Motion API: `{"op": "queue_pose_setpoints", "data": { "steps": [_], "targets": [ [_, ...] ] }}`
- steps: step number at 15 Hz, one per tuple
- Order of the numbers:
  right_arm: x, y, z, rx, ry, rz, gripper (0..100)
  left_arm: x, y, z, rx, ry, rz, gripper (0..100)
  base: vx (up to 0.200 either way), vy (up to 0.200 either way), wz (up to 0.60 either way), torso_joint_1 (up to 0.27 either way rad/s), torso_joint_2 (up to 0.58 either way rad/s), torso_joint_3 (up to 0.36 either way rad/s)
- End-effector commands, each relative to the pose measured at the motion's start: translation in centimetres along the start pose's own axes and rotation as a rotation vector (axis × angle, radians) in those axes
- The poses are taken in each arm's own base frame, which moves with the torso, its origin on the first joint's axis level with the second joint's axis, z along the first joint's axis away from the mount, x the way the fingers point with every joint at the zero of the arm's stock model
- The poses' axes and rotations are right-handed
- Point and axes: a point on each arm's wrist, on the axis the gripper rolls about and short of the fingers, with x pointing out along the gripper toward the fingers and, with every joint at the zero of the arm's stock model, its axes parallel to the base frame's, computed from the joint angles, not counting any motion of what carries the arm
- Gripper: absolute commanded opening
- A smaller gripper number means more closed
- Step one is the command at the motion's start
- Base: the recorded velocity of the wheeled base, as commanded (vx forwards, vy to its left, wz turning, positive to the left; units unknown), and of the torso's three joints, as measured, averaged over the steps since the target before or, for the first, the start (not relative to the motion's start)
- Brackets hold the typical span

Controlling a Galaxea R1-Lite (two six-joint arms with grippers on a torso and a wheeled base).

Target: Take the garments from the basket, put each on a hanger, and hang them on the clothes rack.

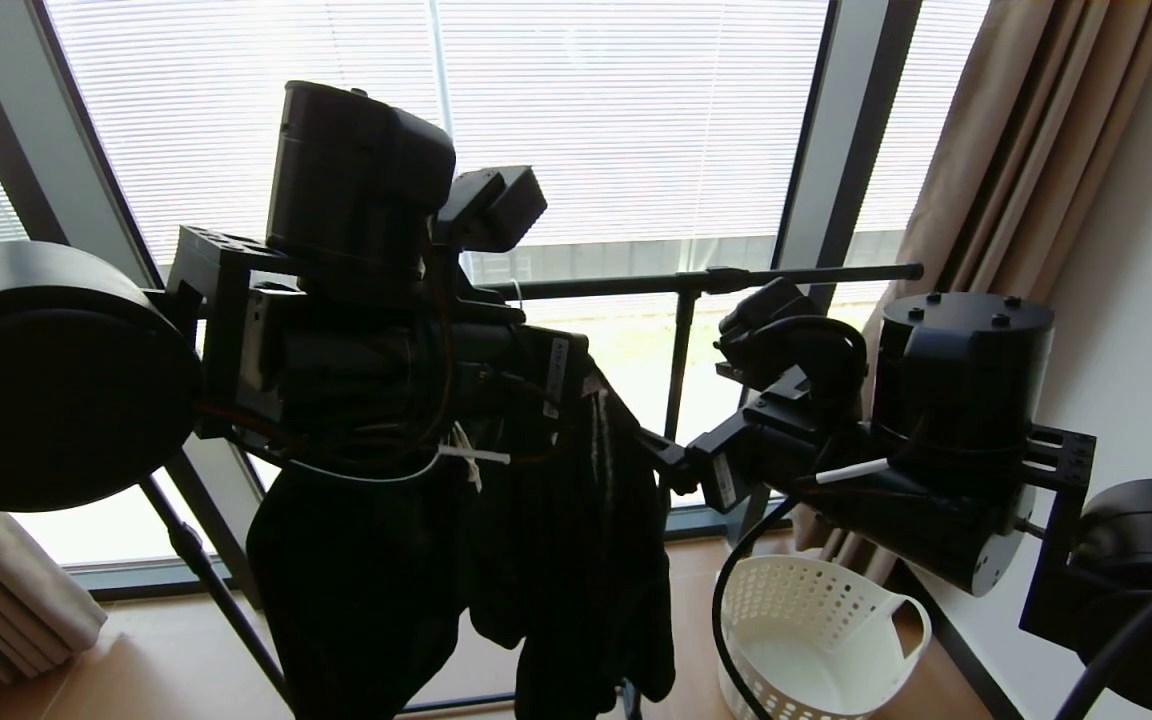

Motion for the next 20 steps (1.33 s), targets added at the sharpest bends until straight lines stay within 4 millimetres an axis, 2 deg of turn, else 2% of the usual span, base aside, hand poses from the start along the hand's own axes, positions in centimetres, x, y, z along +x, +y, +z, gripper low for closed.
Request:
{"op": "queue_pose_setpoints", "data": {
  "steps": [1,4,8,13,18,19,20],
  "targets": [
    [-0.2,-0.2,-0.1,0.0,0.003,-0.004,100,-0.2,0.0,0.1,-0.001,-0.007,-0.002,0,0.0,0.0,0.0,0.0,0.0,0.0],
    [0.0,0.0,-0.7,-0.002,0.02,0.002,100,-0.8,0.0,0.2,-0.002,-0.016,-0.006,0,0.0,0.0,0.0,0.0,0.0,0.0],
    [1.3,0.5,-1.6,-0.011,0.055,0.009,100,-1.1,-0.2,0.0,0.005,-0.01,-0.014,0,0.0,0.0,0.0,0.0,0.0,0.0],
    [2.9,0.9,-0.4,-0.009,0.023,0.009,100,-1.7,-0.7,-0.3,0.014,-0.008,-0.031,0,0.0,0.0,0.0,0.0,0.0,0.0],
    [3.1,0.9,-0.6,-0.01,0.029,0.009,100,-2.0,-0.7,-0.4,0.014,-0.008,-0.034,0,0.0,0.0,0.0,0.0,0.0,0.0],
    [3.1,1.0,-0.7,-0.011,0.032,0.009,0,-2.1,-0.7,-0.4,0.012,-0.01,-0.034,0,0.0,0.0,0.0,0.0,0.0,0.0],
    [3.1,1.0,-0.8,-0.01,0.036,0.011,0,-2.1,-0.7,-0.4,0.013,-0.009,-0.036,0,0.0,0.0,0.0,0.0,0.0,0.0]
  ]
}}
